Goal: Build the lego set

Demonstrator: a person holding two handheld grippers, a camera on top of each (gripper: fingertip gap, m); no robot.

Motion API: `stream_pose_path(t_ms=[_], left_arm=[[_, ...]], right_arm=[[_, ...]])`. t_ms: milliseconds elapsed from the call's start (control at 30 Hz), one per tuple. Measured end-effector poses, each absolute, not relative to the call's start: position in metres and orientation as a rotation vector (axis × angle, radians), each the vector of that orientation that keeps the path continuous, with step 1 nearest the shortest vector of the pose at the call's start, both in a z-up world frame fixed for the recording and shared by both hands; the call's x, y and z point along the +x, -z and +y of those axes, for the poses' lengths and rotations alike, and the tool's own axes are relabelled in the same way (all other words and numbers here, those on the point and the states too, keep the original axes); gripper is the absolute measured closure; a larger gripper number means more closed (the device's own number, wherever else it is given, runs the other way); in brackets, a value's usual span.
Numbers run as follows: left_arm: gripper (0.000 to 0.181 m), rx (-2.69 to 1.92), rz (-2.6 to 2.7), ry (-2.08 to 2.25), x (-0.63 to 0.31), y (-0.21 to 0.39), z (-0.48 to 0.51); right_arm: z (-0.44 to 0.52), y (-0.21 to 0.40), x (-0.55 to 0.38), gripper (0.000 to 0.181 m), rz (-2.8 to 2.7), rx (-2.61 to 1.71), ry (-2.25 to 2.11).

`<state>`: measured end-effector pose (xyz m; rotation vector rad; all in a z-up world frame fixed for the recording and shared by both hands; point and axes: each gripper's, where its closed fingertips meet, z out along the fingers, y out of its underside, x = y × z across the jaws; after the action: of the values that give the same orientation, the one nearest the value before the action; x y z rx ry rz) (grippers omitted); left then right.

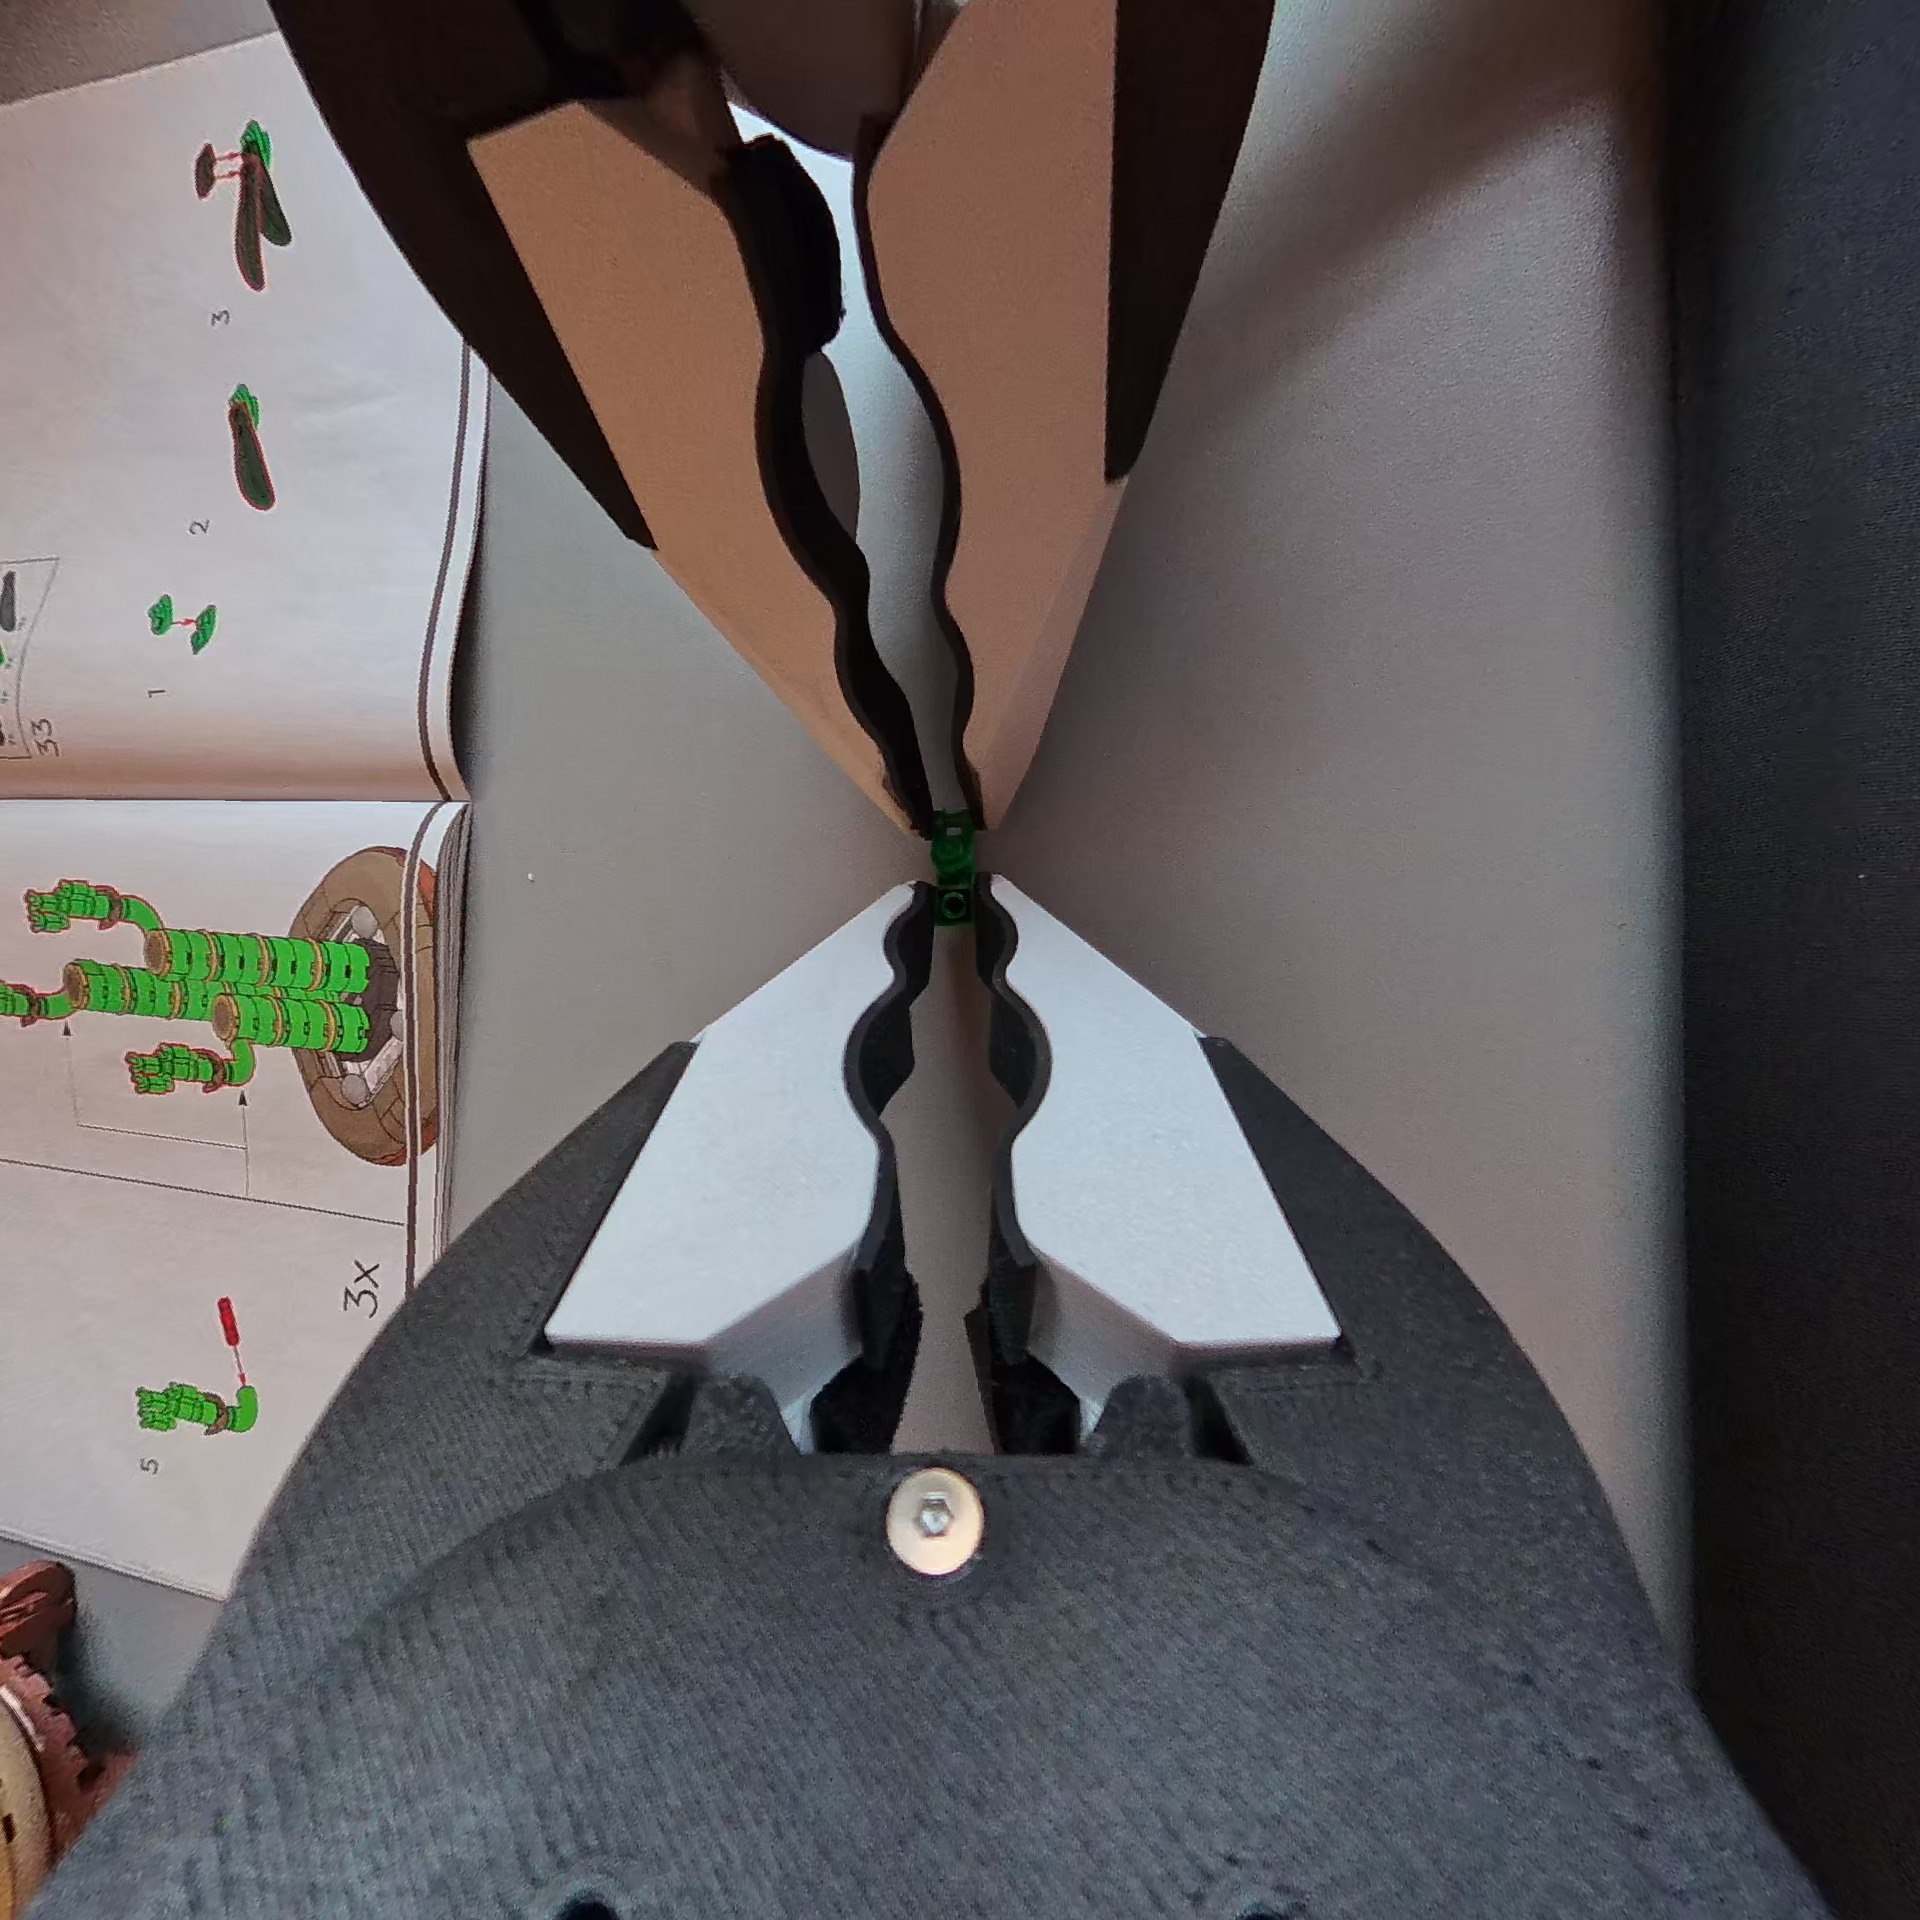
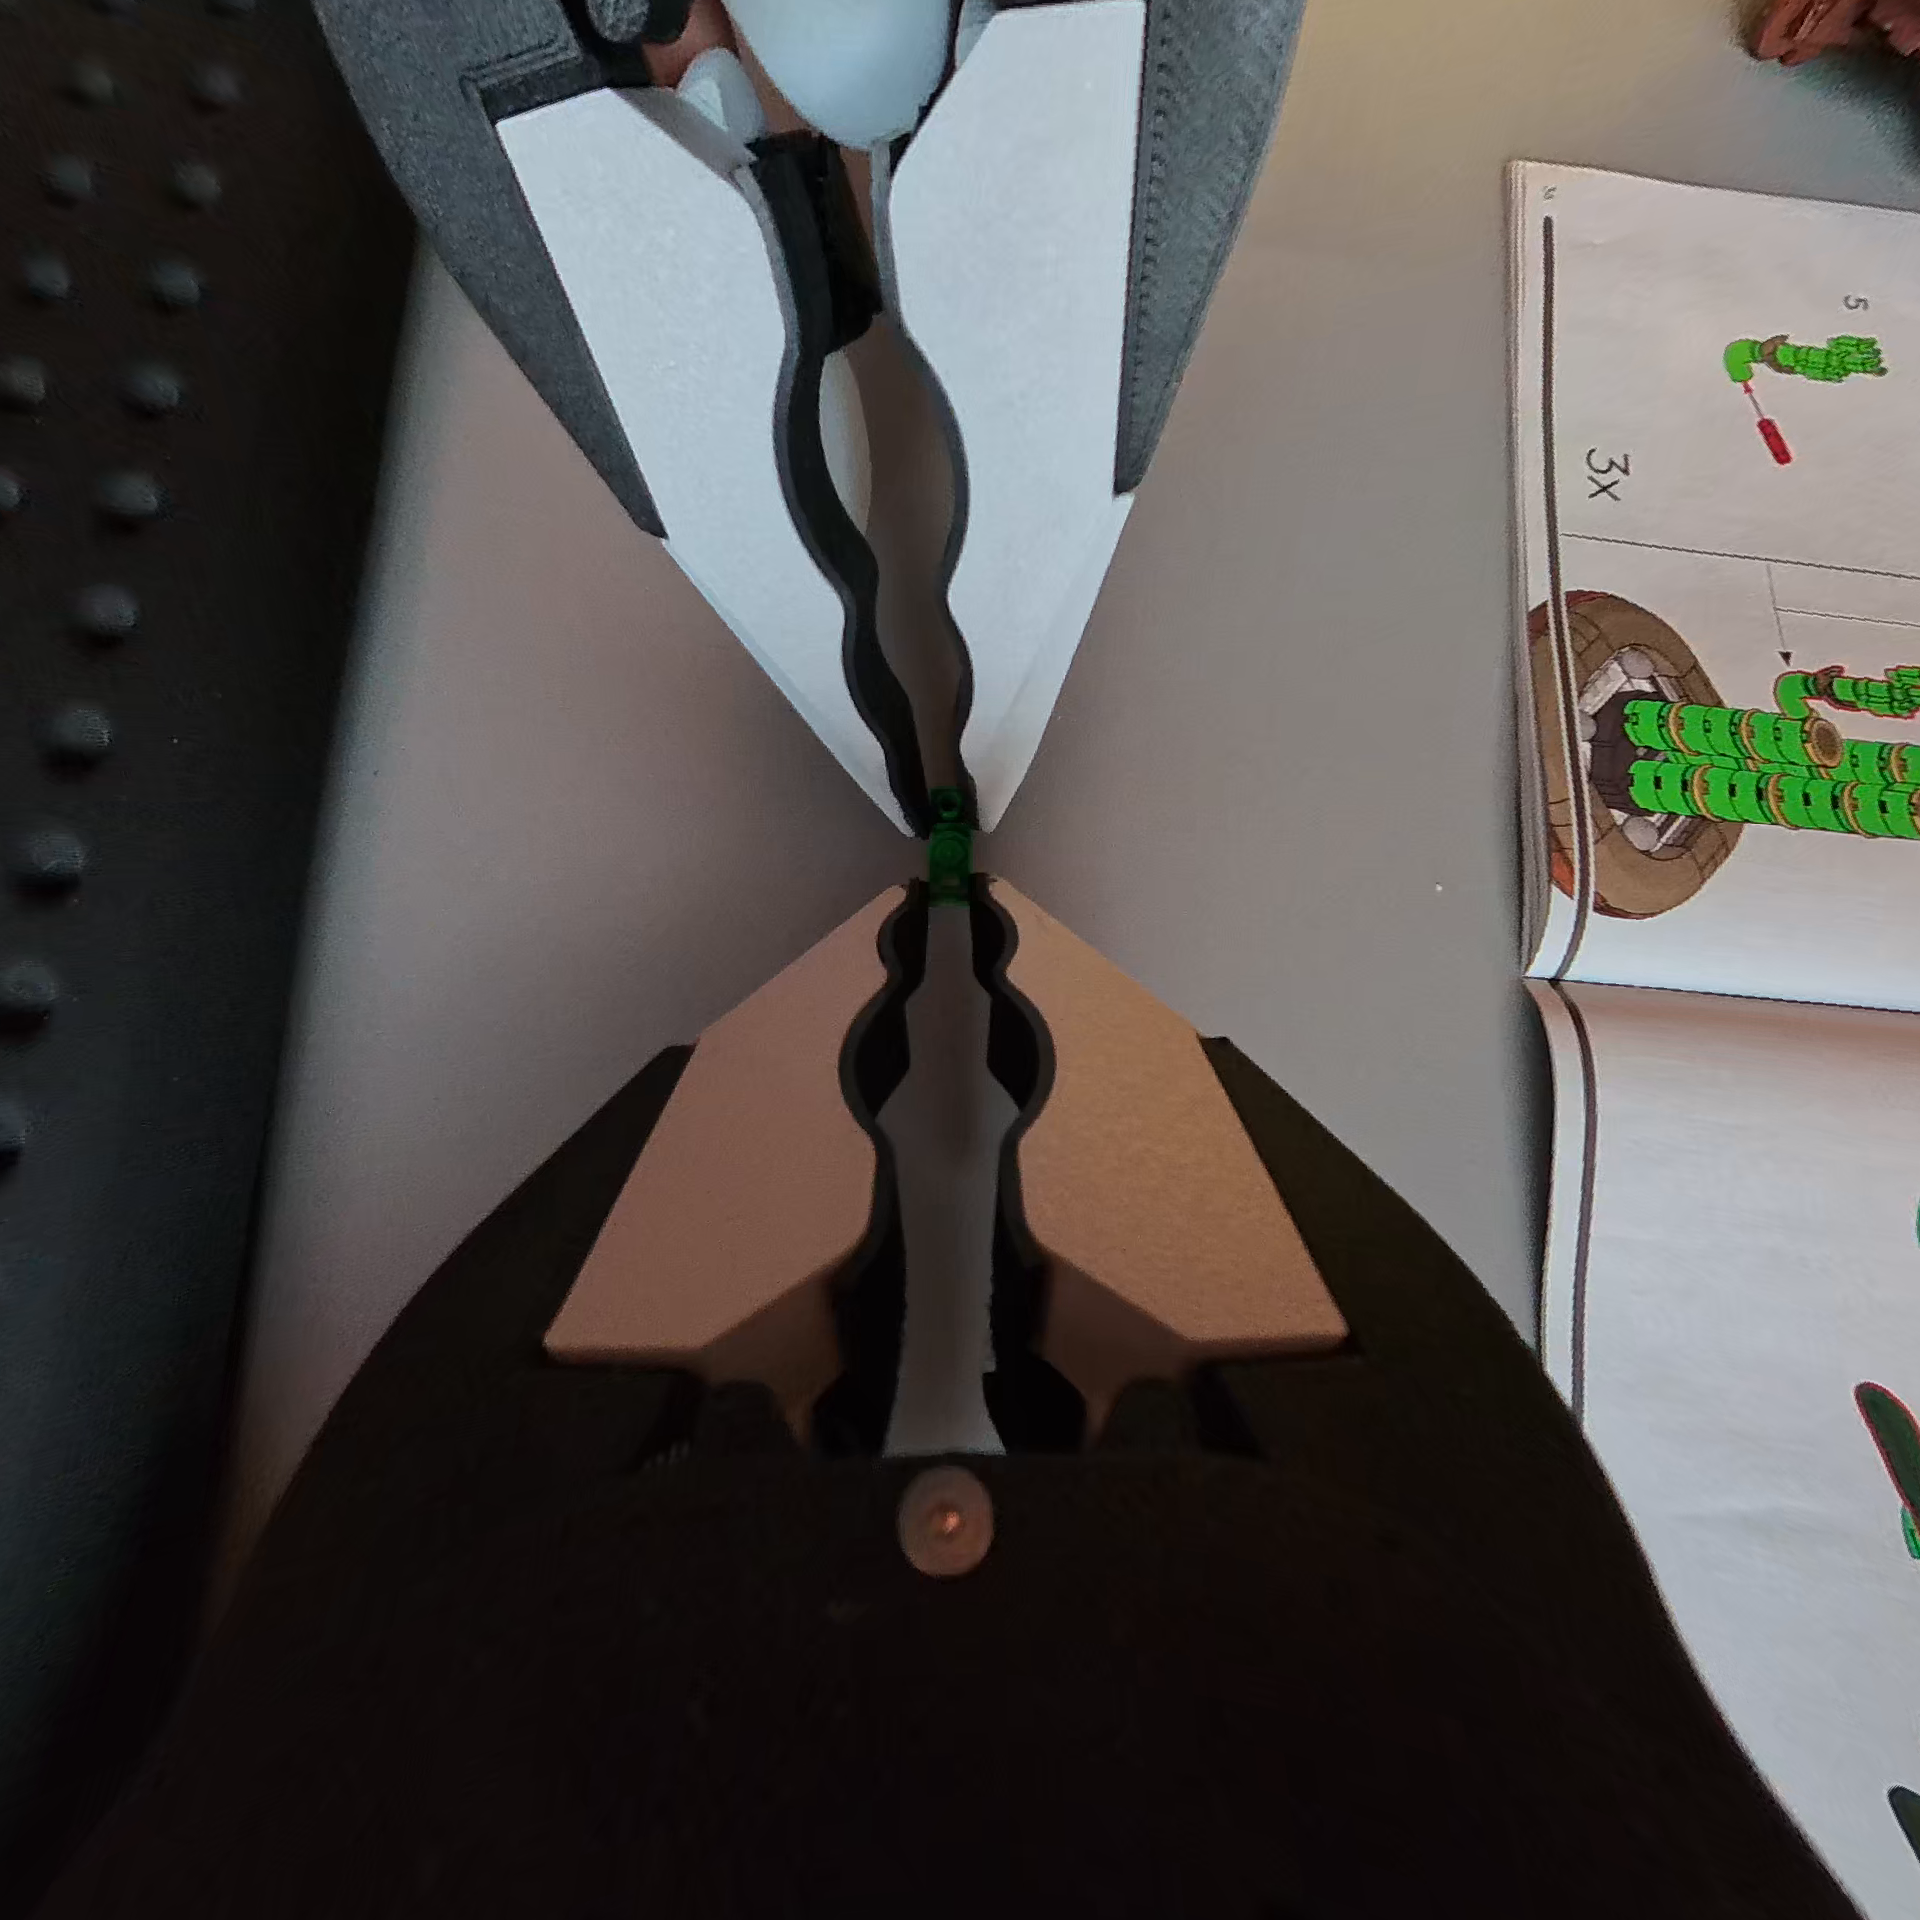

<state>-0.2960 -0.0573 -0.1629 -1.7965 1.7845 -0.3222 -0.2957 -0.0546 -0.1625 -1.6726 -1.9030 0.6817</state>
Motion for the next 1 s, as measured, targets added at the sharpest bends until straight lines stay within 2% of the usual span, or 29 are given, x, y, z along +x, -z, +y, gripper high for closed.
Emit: stream_pose_path(t_ms=[800,1000], left_arm=[[0.175,-1.785,1.759,0.343,-0.295,0.158,-0.057],[0.175,-1.799,1.756,0.320,-0.300,0.161,-0.054]], right_arm=[[-0.055,0.153,-0.300,0.172,-1.865,-1.627,-0.726],[-0.042,0.138,-0.289,0.166,-1.733,-1.671,-0.800]])
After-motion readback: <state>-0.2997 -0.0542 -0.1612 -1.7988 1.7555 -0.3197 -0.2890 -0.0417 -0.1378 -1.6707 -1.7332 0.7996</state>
